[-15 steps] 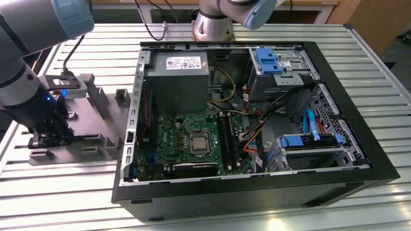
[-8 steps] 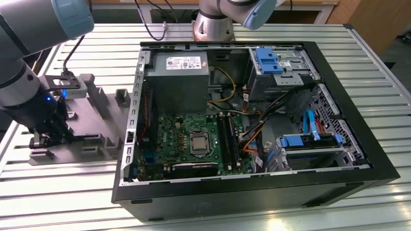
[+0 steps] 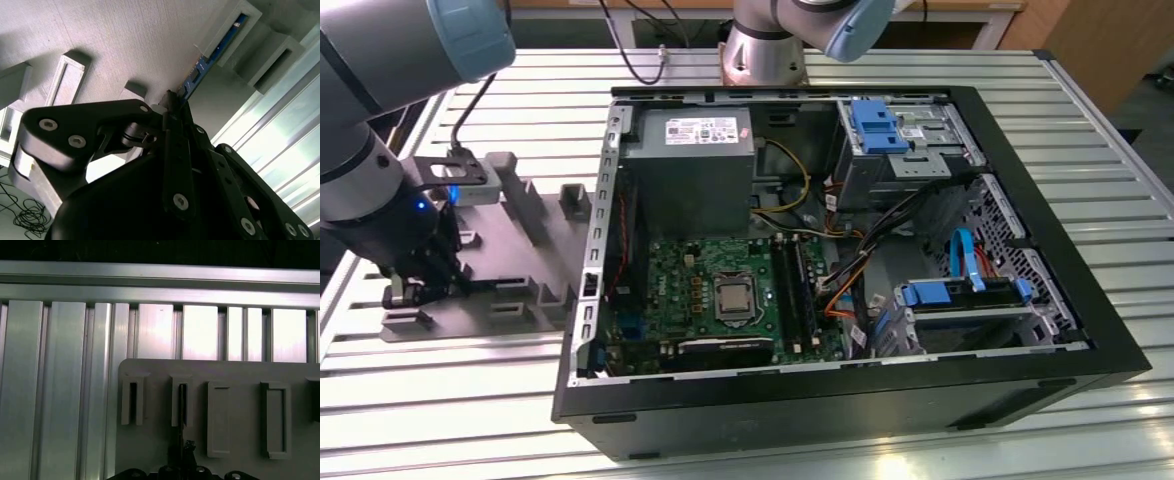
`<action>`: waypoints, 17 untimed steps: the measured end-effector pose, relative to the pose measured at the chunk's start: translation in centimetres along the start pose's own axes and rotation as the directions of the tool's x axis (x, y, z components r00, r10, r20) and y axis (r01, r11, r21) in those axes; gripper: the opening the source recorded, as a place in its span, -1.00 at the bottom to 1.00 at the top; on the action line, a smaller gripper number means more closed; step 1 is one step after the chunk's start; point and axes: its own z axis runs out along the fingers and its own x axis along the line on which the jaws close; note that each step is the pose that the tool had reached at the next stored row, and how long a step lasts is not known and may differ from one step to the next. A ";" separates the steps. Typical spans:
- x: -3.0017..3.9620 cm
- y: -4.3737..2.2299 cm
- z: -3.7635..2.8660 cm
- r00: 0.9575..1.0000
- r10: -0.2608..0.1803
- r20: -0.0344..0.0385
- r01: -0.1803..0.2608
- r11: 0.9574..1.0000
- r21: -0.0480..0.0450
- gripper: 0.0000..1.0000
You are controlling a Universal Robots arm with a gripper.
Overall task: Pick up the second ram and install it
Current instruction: 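Pick up the second ram and move it above second insertion slot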
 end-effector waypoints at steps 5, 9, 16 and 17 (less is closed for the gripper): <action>0.00 0.00 -0.01 1.000 0.000 0.000 0.000 1.000 0.000 -0.71; -0.02 0.01 -0.54 1.000 0.000 0.000 0.000 1.000 0.000 -0.71; -0.07 0.03 -2.18 1.000 0.000 0.000 0.000 1.000 0.000 -0.71; -0.08 0.03 -2.40 1.000 0.000 0.000 0.000 1.000 0.000 -0.71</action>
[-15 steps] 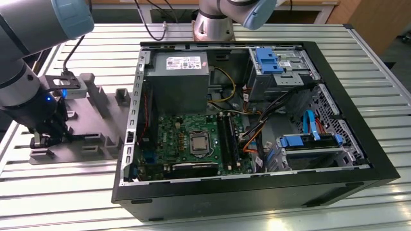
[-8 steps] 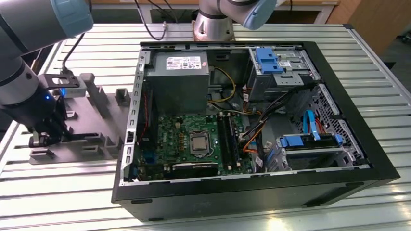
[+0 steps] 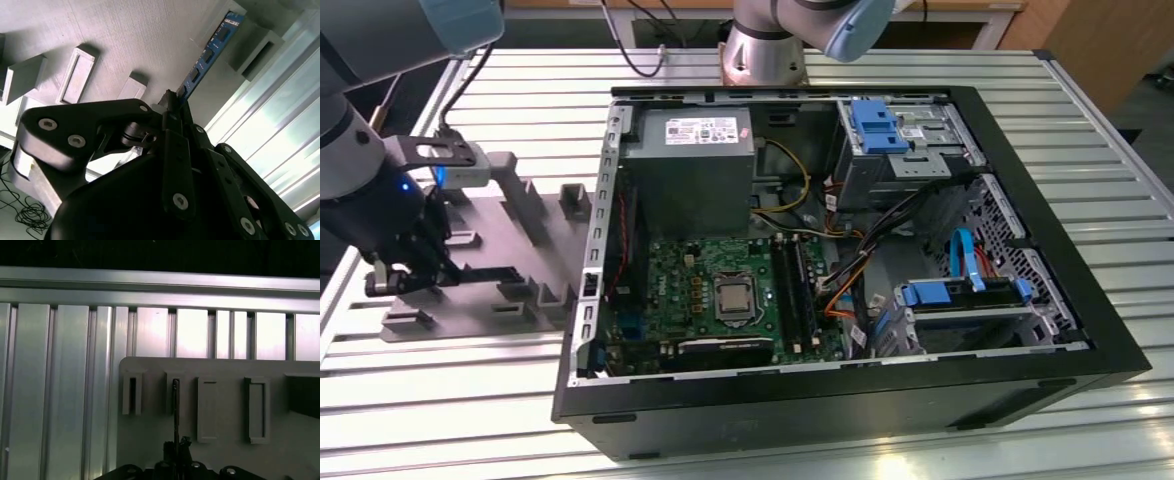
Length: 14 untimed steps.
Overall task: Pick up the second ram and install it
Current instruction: 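Pick up the second ram and move it above second insertion slot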
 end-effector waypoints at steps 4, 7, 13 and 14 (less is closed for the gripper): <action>-0.02 0.00 -0.49 1.000 0.000 0.000 0.000 1.000 0.000 -0.71; -0.02 0.01 -0.50 1.000 0.000 0.000 0.000 1.000 0.000 -0.71; -0.02 0.01 -0.52 1.000 0.000 0.000 0.000 1.000 0.000 -0.71; -0.01 0.01 -0.53 1.000 0.000 0.000 0.000 1.000 0.000 -0.71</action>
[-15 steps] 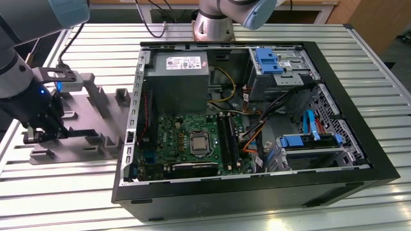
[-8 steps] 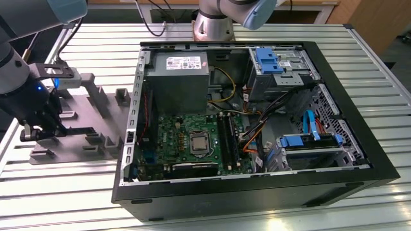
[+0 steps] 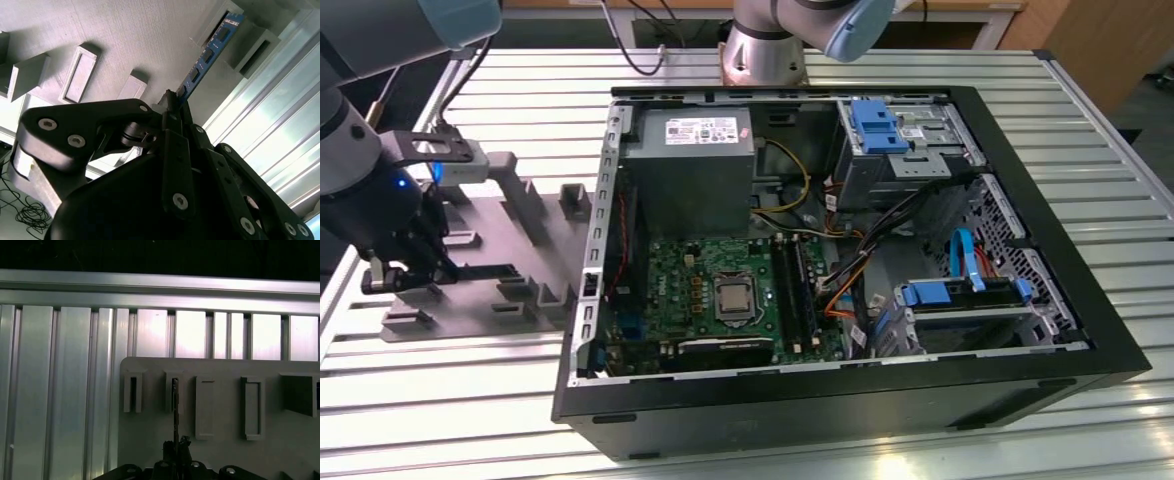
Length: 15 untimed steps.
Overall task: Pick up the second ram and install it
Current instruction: 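Pick up the second ram and move it above second insertion slot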
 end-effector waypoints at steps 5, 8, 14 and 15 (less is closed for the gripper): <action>-0.01 0.00 -0.20 1.000 0.000 0.000 0.000 1.000 0.000 -0.71; -0.01 0.01 -0.33 1.000 0.000 0.000 0.000 1.000 0.000 -0.71; -0.01 0.01 -0.48 1.000 0.000 0.000 0.000 1.000 0.000 -0.71; -0.02 0.01 -0.50 1.000 0.000 0.000 0.000 1.000 0.000 -0.71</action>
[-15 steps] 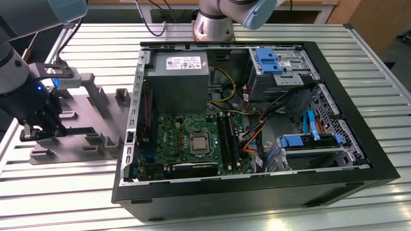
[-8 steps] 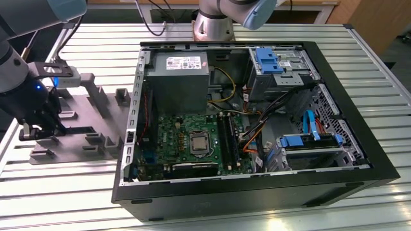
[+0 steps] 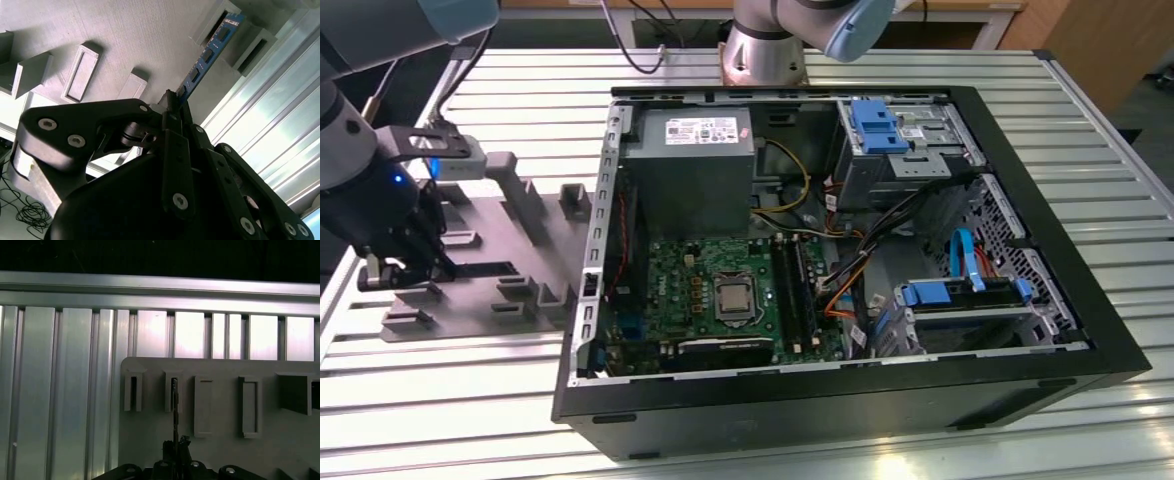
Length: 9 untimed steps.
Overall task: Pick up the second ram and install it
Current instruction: 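Pick up the second ram and move it above second insertion slot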
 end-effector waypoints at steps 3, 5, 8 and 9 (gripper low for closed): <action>0.00 0.00 -0.11 1.000 0.000 0.000 0.000 1.000 0.000 -0.71; -0.01 0.00 -0.15 1.000 0.000 0.000 0.000 1.000 0.000 -0.71; -0.01 0.00 -0.25 1.000 0.000 0.000 0.000 1.000 0.000 -0.71; -0.01 0.00 -0.27 1.000 0.000 0.000 0.000 1.000 0.000 -0.71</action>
